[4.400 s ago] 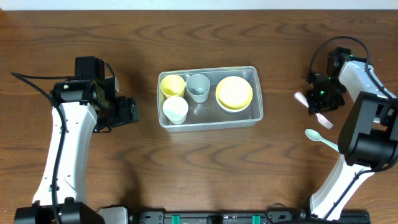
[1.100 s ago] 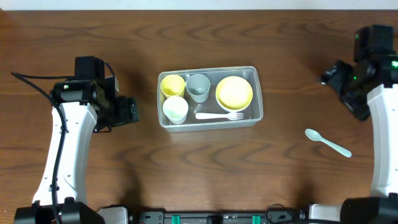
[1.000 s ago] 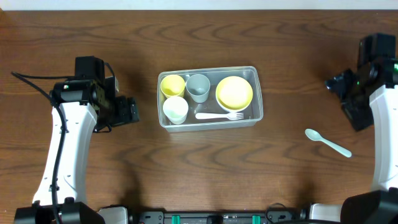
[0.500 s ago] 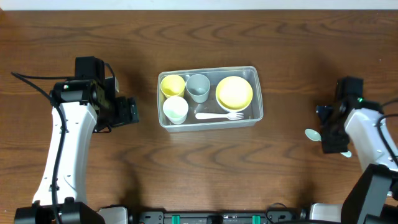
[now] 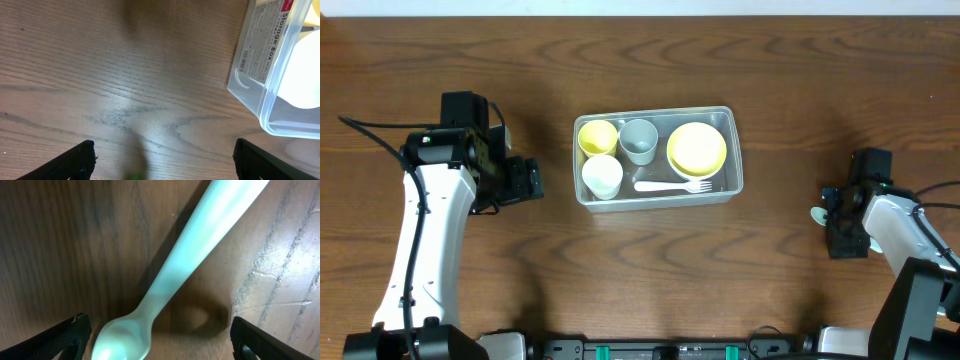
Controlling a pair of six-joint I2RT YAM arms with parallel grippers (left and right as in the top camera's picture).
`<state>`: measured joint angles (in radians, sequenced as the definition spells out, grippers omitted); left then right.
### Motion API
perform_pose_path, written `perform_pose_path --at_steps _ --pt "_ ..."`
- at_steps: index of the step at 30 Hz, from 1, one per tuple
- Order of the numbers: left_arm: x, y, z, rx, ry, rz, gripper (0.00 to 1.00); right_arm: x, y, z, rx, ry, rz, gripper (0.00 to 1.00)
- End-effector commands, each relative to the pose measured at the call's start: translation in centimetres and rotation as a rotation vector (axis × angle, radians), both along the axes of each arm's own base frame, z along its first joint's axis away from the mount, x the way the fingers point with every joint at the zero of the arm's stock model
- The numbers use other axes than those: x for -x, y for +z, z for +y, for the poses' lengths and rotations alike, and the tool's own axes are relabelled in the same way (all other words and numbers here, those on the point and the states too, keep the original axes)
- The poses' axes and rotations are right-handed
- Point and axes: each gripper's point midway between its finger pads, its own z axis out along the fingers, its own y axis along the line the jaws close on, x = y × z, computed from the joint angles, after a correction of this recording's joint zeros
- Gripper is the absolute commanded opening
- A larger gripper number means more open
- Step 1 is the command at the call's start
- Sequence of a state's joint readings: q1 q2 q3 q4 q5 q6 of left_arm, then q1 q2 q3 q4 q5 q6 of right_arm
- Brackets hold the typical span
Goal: Pack container
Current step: 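Lower the right gripper and grasp the light-green spoon handle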
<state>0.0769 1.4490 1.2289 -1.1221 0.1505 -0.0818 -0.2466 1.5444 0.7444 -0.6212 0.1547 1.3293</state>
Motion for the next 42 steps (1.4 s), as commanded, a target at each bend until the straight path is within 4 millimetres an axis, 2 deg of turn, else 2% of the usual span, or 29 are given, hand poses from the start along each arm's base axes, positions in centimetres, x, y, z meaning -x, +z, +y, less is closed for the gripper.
perform_pose_path --at_steps 1,6,14,19,23,26,34,42 --pt "0.2 0.2 0.1 -0.004 0.005 -0.004 0.88 1.1 -0.5 -0.3 0.010 -0.030 0.027 0.90" --pt "0.4 0.2 0.1 -0.004 0.006 0.003 0.88 1.9 -0.7 0.4 -0.030 -0.038 0.058 0.84" --pt "0.4 0.2 0.1 -0.004 0.006 0.004 0.89 2.1 -0.8 0.9 -0.062 -0.080 0.058 0.84" --pt "0.4 0.2 0.1 -0.004 0.006 0.003 0.88 0.6 -0.6 0.2 -0.046 -0.068 -0.006 0.86" --pt "0.4 0.2 0.1 -0.004 0.006 0.003 0.88 -1.3 -0.2 -0.5 -0.015 -0.003 -0.077 0.88" --pt "0.4 0.2 0.1 -0.004 0.006 0.003 0.88 -1.7 -0.1 -0.8 -0.009 -0.004 -0.095 0.88" --pt "0.4 0.2 0.1 -0.004 0.006 0.004 0.88 -0.3 -0.3 -1.3 -0.037 -0.151 -0.068 0.82" --pt "0.5 0.2 0.1 -0.003 0.006 0.007 0.88 0.8 -1.4 -1.2 -0.051 -0.163 -0.009 0.81"
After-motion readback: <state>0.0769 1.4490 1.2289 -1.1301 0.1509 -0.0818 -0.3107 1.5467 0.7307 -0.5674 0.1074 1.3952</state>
